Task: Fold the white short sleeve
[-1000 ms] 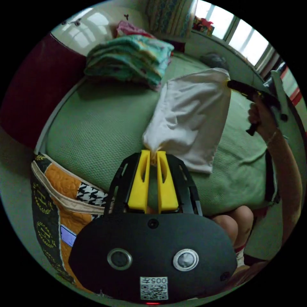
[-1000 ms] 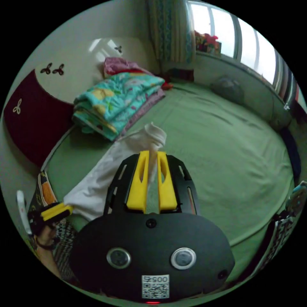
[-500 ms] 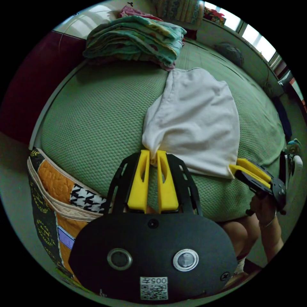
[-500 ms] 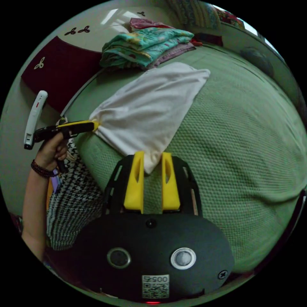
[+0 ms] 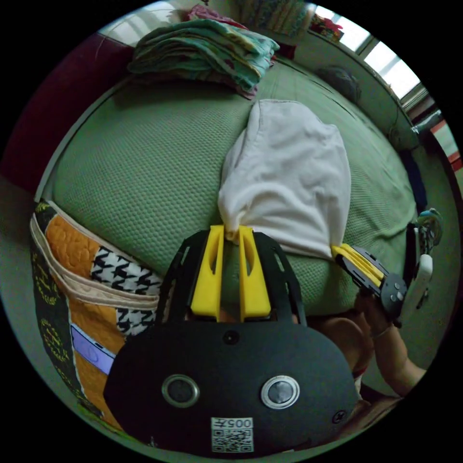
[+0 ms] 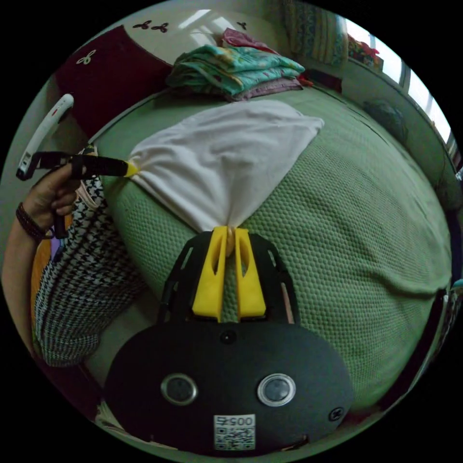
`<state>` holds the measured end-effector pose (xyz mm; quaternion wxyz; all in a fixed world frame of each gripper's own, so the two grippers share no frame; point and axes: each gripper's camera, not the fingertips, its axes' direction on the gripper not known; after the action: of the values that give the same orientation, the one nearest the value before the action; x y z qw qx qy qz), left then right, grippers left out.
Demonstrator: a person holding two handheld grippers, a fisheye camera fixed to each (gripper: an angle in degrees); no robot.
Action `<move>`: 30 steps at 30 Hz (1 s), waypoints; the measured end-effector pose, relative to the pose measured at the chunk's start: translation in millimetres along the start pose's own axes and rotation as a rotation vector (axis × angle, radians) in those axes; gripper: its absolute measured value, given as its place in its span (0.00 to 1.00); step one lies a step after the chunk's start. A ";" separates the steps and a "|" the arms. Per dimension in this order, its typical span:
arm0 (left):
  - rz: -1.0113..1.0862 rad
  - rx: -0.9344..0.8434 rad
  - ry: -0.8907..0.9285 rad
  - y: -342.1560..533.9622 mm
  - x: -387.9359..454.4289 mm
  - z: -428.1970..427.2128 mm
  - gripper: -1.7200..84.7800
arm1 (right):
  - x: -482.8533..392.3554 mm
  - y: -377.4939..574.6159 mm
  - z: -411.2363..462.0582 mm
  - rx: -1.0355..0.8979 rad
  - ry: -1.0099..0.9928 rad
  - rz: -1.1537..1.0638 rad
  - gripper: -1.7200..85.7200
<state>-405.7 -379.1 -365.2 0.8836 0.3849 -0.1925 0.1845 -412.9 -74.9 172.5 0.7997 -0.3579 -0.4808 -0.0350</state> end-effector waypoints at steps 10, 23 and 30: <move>-0.033 -0.006 -0.122 66.6 62.9 -19.2 0.11 | 8.2 34.2 -19.4 -0.011 -0.046 -0.050 0.07; 0.270 0.144 0.023 59.2 314.0 -14.3 0.02 | 130.4 133.3 -90.2 0.065 0.157 0.249 0.06; 0.450 0.177 -0.002 62.1 439.1 23.8 0.01 | 200.3 187.0 -131.3 0.121 0.187 0.498 0.01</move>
<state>-63.2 -279.5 -100.6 0.7829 0.4085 -0.2572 0.3925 -133.2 42.0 193.8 0.8446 -0.4119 -0.3032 0.1585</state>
